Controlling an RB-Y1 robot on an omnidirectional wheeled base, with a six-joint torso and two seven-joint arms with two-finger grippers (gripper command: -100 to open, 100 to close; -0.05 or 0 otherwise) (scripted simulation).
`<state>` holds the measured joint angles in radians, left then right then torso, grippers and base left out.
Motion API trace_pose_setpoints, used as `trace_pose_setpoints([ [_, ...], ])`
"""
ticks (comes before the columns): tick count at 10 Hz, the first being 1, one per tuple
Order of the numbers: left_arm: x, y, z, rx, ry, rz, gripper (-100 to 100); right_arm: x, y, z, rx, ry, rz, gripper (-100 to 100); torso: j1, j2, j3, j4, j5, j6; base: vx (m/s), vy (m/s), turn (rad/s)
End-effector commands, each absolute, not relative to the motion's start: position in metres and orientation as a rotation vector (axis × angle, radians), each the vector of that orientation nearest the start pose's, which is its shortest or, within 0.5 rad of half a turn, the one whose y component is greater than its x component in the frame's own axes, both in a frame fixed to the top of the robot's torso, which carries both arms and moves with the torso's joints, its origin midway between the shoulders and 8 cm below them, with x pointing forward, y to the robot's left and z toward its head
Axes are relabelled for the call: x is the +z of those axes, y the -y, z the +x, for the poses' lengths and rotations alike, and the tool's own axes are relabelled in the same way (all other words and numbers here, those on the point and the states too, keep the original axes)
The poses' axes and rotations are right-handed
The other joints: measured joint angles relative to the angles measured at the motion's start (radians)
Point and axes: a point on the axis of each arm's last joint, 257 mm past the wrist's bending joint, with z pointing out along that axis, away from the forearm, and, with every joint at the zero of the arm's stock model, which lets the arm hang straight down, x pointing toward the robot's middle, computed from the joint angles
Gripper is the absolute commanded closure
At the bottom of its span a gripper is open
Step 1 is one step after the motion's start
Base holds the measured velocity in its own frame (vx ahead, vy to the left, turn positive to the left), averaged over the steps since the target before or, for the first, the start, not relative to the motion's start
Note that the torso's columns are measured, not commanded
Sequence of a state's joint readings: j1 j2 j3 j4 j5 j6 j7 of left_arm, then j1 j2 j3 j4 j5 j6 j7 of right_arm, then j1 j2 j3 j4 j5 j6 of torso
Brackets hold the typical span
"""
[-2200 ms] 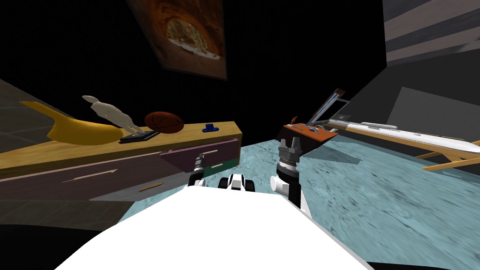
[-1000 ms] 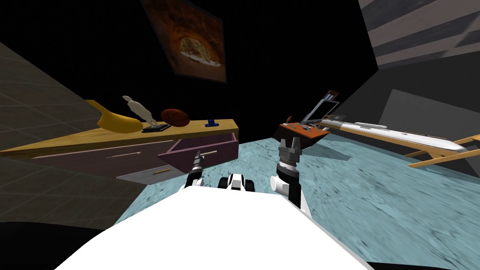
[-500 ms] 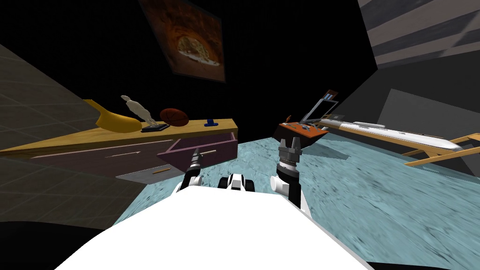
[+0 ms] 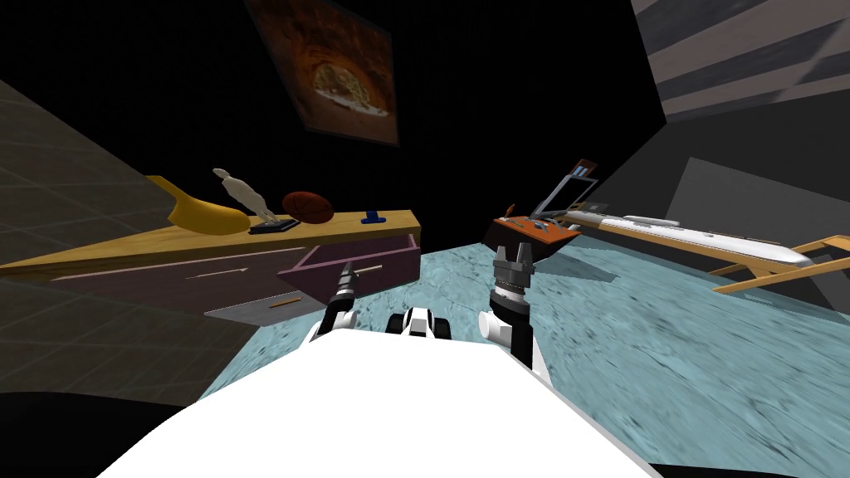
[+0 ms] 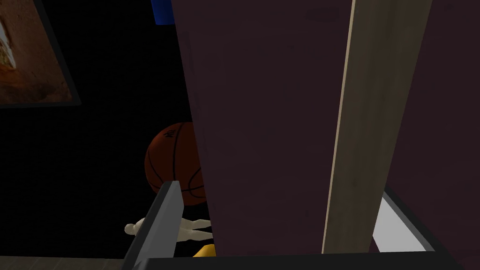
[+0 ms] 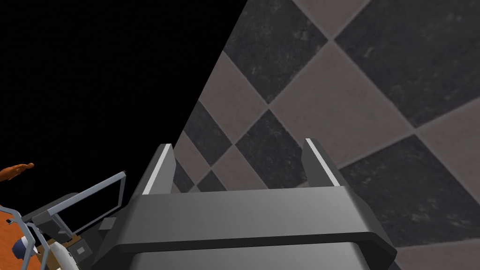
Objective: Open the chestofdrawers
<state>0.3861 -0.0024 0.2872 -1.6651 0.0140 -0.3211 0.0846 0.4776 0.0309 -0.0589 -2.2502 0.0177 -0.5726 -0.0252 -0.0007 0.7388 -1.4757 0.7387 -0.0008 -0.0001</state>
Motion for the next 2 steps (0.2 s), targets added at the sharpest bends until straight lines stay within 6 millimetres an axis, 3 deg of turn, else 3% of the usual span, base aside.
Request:
trace_pose_setpoints([
  [1,-0.2622,-0.4283,0.3826,-0.919,-0.885,-1.297,0,0.0324,0.2956,0.3348,1.276,-0.544,0.619,0,0.000,0.000,0.000,0.000,0.000,0.000,0.000,0.000,0.000],
  [2,-0.2624,-0.4283,0.3825,-0.919,-0.886,-1.297,0,0.0324,0.2956,0.3348,1.276,-0.544,0.619,0,0.000,0.000,0.000,0.000,0.000,0.000,0.000,0.000,0.000],
])
